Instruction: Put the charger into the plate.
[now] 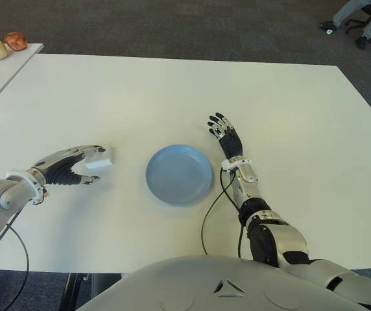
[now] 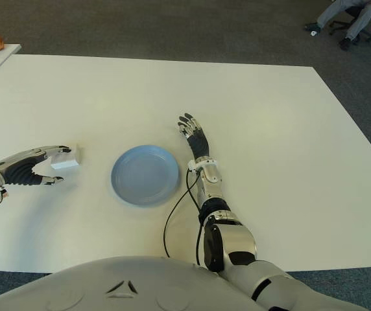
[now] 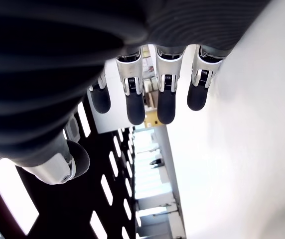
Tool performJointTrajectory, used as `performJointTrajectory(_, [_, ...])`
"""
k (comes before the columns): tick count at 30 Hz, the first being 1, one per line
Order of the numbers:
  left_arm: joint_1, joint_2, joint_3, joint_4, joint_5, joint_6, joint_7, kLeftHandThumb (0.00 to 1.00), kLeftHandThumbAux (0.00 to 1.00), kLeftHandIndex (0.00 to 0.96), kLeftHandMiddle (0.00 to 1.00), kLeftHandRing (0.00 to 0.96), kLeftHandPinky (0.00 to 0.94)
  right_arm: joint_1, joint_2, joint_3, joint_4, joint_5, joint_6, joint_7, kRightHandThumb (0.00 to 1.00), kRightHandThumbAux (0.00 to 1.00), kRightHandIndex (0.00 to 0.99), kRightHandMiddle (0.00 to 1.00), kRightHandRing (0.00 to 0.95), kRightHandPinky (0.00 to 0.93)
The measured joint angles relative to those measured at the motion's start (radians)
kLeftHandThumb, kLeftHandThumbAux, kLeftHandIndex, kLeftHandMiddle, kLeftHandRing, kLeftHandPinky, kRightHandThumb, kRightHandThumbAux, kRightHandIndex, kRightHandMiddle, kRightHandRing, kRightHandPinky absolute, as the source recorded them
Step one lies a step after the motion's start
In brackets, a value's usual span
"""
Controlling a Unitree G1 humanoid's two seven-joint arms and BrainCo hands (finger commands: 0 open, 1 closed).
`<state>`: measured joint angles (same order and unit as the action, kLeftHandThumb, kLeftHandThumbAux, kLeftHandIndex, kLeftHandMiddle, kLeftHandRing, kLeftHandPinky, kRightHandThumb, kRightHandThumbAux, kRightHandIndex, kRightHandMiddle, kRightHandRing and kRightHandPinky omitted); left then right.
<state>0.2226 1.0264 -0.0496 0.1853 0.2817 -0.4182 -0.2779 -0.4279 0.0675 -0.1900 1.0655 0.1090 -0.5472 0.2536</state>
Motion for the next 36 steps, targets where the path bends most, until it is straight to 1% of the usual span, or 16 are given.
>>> performJointTrajectory(5, [0.035, -0.008, 0.032, -0.032, -0.007, 0.004, -0.018, 0.000, 0.576, 0.000, 0.000, 0.000, 0.000, -0.004, -0.001, -0.006, 0.007, 0.001, 0.004, 0.003, 0.000, 0.582, 0.115, 0.186, 0.152, 0.138])
performJointTrajectory(17, [0.072, -0.037, 0.072, -0.061, -0.009, -0.013, -0.035, 0.000, 0.611, 0.000, 0.000, 0.000, 0.000, -0.008, -0.001, -0.008, 0.010, 0.001, 0.004, 0.006, 0.000, 0.578, 0.114, 0.194, 0.160, 0.138])
performJointTrajectory(27, [0.089, -0.049, 0.094, -0.071, -0.008, -0.029, -0.035, 0.000, 0.612, 0.000, 0.000, 0.000, 0.000, -0.010, -0.002, -0.007, 0.013, 0.000, 0.005, 0.006, 0.000, 0.567, 0.111, 0.200, 0.165, 0.141])
performJointTrajectory(31, [0.092, -0.056, 0.104, -0.068, 0.021, -0.048, -0.029, 0.000, 0.589, 0.000, 0.000, 0.000, 0.000, -0.011, -0.002, -0.008, 0.016, 0.000, 0.005, 0.006, 0.000, 0.568, 0.109, 0.199, 0.168, 0.145])
performJointTrajectory(36, [0.086, -0.067, 0.108, -0.052, 0.078, -0.080, 0.013, 0.016, 0.565, 0.000, 0.000, 0.000, 0.000, -0.013, -0.002, -0.007, 0.018, 0.000, 0.005, 0.006, 0.000, 0.566, 0.107, 0.201, 0.171, 0.149])
